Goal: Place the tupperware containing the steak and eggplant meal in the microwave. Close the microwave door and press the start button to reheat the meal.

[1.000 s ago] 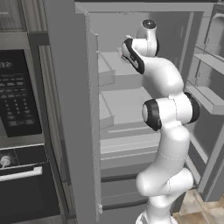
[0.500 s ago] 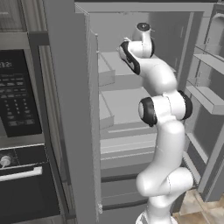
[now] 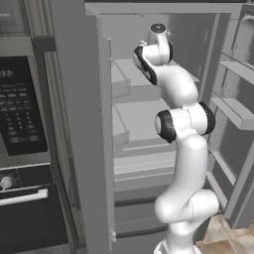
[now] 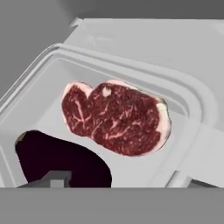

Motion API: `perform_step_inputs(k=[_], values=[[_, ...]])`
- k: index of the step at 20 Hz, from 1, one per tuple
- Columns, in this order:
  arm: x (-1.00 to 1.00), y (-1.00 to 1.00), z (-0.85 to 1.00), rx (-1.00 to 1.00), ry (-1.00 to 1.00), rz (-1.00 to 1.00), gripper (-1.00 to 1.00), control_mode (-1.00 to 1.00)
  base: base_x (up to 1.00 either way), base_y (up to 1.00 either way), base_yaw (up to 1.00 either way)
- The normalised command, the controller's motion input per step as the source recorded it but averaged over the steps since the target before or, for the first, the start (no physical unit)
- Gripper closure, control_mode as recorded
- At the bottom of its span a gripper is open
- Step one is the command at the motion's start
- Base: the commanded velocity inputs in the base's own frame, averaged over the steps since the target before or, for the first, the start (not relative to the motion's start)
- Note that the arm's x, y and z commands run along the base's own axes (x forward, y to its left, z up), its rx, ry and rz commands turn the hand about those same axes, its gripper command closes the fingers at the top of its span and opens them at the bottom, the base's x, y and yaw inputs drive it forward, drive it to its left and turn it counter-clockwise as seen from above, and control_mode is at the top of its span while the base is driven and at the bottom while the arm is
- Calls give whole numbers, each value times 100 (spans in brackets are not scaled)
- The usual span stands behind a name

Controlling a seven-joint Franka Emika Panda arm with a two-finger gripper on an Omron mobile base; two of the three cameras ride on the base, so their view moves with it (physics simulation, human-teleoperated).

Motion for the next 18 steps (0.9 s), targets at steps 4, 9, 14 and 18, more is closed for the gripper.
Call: perform_step_inputs(k=[4,9,14,18], values=[[0,0,-22,0,0,0,100,-100,0,0,0],[0,0,-21,0,0,0,100,-100,0,0,0],[0,0,-7,0,0,0,100,-100,0,0,0],[-15,0,-16,0,0,0,100,-100,0,0,0]])
